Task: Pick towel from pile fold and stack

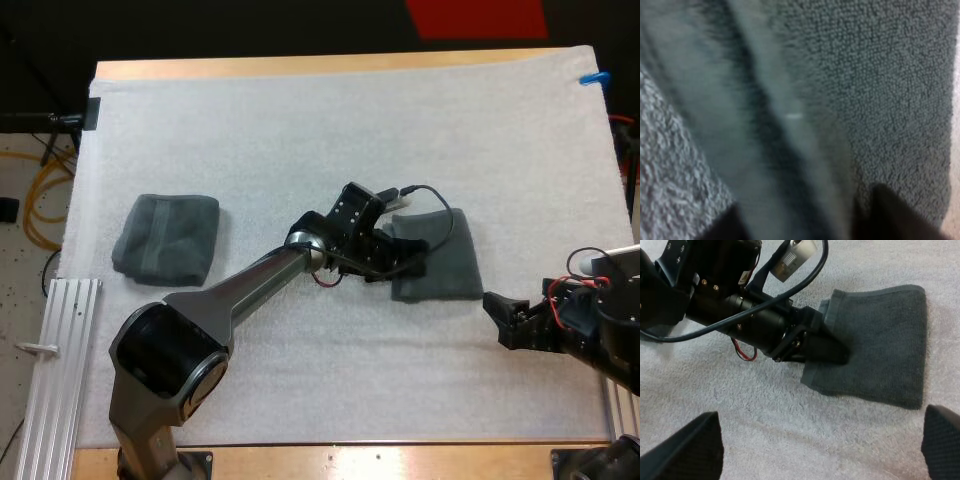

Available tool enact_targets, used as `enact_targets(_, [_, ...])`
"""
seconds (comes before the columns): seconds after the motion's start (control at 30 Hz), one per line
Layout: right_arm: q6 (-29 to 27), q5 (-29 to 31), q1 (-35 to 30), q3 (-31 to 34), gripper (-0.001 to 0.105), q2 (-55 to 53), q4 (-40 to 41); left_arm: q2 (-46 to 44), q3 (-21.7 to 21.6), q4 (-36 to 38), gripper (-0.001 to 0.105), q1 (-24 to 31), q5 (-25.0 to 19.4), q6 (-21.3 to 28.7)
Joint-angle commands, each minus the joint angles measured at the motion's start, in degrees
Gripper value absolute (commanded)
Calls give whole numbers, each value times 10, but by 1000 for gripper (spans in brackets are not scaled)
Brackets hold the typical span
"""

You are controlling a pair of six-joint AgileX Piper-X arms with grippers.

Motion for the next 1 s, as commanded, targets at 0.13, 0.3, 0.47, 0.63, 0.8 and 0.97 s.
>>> enact_targets(0.13, [-7,4,0,0,78,-1,-1,-1,-2,34,0,-3,4,16])
enact_targets(0.3, [-7,4,0,0,78,-1,-1,-17,-25,128,0,4,-40,119])
enact_targets(0.47, [-7,4,0,0,78,-1,-1,-50,-68,259,0,34,-150,270])
enact_targets(0.63, [-7,4,0,0,78,-1,-1,-81,-127,417,0,97,-296,400])
enact_targets(0.8, [-7,4,0,0,78,-1,-1,-100,-161,496,0,161,-430,467])
enact_targets(0.97, [-7,4,0,0,78,-1,-1,-112,-172,511,0,230,-460,488])
